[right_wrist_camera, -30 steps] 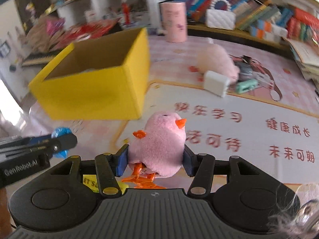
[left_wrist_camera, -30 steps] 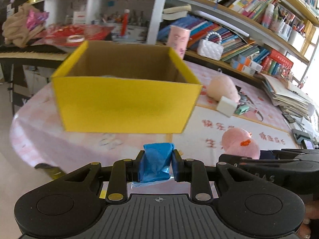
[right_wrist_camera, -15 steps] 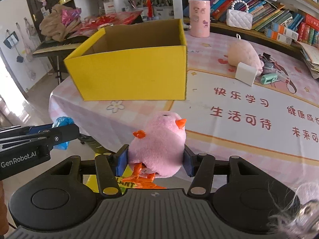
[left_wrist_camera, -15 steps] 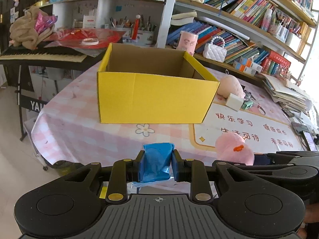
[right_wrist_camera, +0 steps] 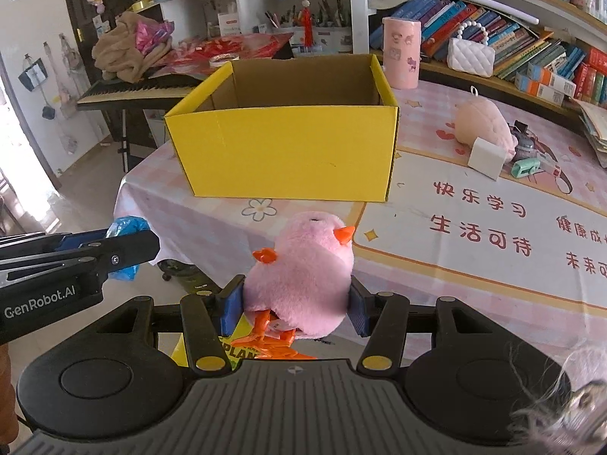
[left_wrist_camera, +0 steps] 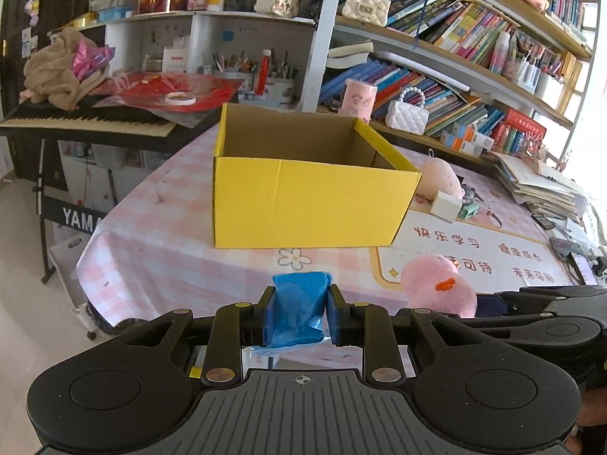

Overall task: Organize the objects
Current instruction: 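Carry the blue clip and pink chick with both grippers toward the yellow box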

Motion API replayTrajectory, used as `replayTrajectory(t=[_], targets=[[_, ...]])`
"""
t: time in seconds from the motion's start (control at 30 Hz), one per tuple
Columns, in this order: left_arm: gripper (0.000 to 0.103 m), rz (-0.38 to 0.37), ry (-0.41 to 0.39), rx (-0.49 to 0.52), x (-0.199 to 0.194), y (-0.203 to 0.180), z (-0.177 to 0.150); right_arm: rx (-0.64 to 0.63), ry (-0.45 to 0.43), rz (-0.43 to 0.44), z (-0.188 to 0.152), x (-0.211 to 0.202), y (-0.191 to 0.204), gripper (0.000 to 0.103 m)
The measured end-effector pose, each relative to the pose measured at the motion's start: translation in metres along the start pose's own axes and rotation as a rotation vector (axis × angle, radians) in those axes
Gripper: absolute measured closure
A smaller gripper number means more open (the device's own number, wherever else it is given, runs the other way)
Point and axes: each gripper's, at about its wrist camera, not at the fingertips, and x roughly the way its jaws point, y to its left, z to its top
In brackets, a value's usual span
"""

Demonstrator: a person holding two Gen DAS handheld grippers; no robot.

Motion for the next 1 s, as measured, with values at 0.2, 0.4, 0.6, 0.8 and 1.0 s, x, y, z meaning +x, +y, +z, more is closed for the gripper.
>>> replayTrajectory(t=[0.2, 0.4, 0.6, 0.8, 1.0], targets=[[0.078, -0.014, -0.007, 0.007, -0.003, 0.001, 0.0, -0.006, -0.004, -0.007, 0.0, -0.003, 0.004, 0.051], [0.079, -0.025, -0.011, 0.013, -0.004, 0.004, 0.002, -0.01, -0.005, -0.013, 0.0, -0.005, 0.007, 0.051], [0.079, -0.028, -0.01, 0.01, -0.002, 0.004, 0.003, -0.022, -0.001, -0.015, 0.003, -0.005, 0.009, 0.051], [0.079, -0.026, -0.017, 0.018, 0.002, 0.0, 0.009, -0.03, 0.015, -0.014, 0.007, 0.001, 0.01, 0.051], [0.079, -0.016, -0.045, 0.05, 0.01, -0.006, 0.025, -0.033, -0.004, -0.004, 0.019, 0.011, 0.006, 0.051]])
